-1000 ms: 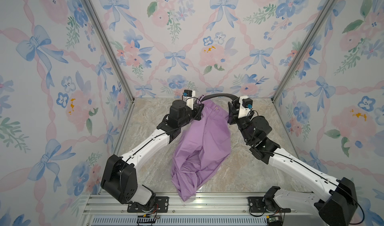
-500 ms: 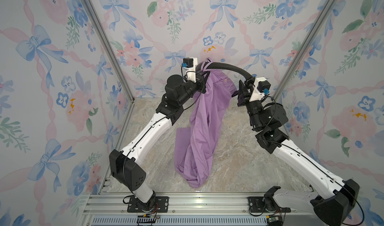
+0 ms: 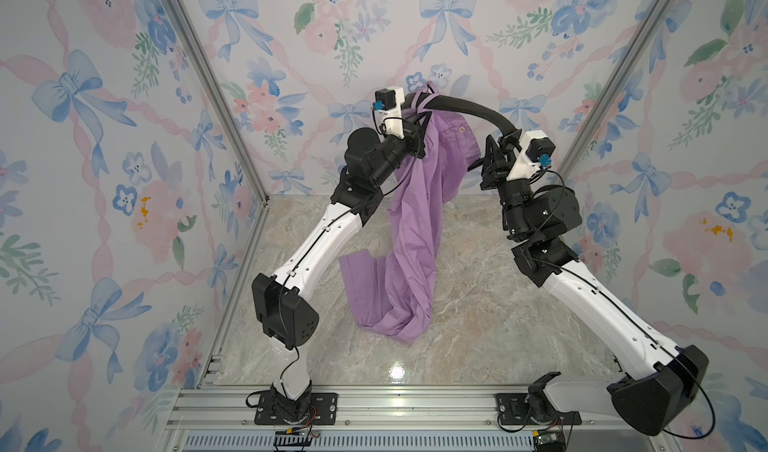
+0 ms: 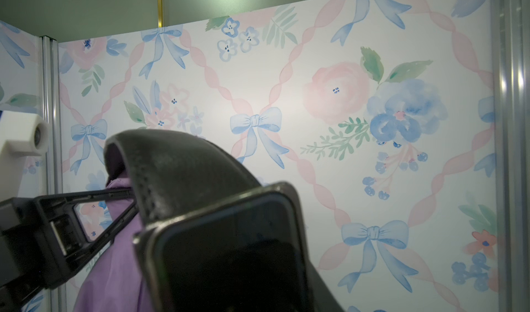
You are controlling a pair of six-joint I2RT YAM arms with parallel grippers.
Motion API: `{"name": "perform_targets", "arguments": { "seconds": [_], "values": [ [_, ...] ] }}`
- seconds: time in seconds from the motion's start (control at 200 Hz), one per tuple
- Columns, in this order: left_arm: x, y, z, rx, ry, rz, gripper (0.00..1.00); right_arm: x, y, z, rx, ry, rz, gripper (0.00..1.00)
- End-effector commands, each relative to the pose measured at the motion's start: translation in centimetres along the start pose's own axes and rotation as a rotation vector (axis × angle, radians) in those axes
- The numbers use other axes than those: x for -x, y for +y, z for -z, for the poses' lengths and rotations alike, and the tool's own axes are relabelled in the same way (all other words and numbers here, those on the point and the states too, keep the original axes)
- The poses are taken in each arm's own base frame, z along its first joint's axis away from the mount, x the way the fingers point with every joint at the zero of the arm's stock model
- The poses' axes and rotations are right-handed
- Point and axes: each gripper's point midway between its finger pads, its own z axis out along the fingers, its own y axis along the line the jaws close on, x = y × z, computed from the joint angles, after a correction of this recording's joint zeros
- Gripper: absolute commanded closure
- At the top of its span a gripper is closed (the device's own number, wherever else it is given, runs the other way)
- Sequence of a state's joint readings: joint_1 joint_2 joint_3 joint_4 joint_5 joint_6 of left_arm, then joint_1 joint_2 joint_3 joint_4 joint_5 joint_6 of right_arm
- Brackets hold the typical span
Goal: Remove the belt from the trousers
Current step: Adjust the belt on the trousers.
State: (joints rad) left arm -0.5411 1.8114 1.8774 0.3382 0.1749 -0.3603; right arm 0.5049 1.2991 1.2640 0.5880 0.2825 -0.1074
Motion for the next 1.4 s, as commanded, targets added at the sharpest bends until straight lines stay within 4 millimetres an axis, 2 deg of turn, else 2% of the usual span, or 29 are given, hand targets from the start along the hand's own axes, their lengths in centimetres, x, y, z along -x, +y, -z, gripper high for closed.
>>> {"name": "perform_targets", "arguments": {
  "seconds": [0.0,0.13,0.195,0.24,0.29,0.35,0.39,0.45,0.59,0.725,0.915,1.155,1.31,1.395],
  "values": [
    [-6.5,1.7,3.9,0.059,0.052,-0.021,1.0,-4.3,-0.5,2.5,0.004,0.067,-0.03,1.0],
    [-17.8,4.8,12.0,0.175,0.207,0.041,1.0,-14.4,0.2,7.2,0.071,0.304,-0.046,1.0],
    [-22.0,5.7,15.6,0.213,0.261,0.073,1.0,-18.5,0.8,9.6,0.112,0.398,-0.056,1.0],
    [-24.0,6.0,17.6,0.228,0.284,0.082,0.98,-20.6,1.2,11.0,0.13,0.441,-0.07,1.0],
    [-26.1,6.2,19.5,0.248,0.323,0.085,0.88,-22.2,1.7,12.1,0.157,0.473,-0.093,1.0],
    [-27.2,6.3,20.7,0.261,0.345,0.089,0.65,-23.4,2.6,13.0,0.194,0.503,-0.127,1.0],
    [-27.2,6.2,21.1,0.263,0.346,0.089,0.52,-23.9,3.4,13.5,0.226,0.532,-0.144,1.0],
    [-26.5,5.6,21.6,0.249,0.335,0.078,0.42,-24.3,4.9,14.0,0.292,0.579,-0.15,1.0],
    [-22.8,4.1,23.1,0.218,0.257,-0.018,0.3,-24.1,7.9,15.4,0.443,0.724,-0.061,1.0],
    [-20.1,3.4,25.1,0.225,0.193,-0.152,0.24,-23.2,8.4,15.9,0.488,0.873,-0.013,1.0],
    [-19.3,2.6,26.2,0.208,0.184,-0.327,0.21,-23.6,9.2,17.7,0.568,0.936,-0.023,1.0],
    [-18.9,-0.9,25.5,0.049,0.168,-0.358,0.15,-24.0,9.9,18.6,0.581,0.934,-0.122,1.0],
    [-18.3,-2.1,24.2,-0.016,0.156,-0.423,0.14,-24.3,10.0,19.2,0.599,0.944,-0.127,1.0],
    [-18.2,-1.9,23.4,-0.005,0.159,-0.468,0.14,-24.3,10.6,19.7,0.643,0.957,-0.127,1.0]
  ]
}}
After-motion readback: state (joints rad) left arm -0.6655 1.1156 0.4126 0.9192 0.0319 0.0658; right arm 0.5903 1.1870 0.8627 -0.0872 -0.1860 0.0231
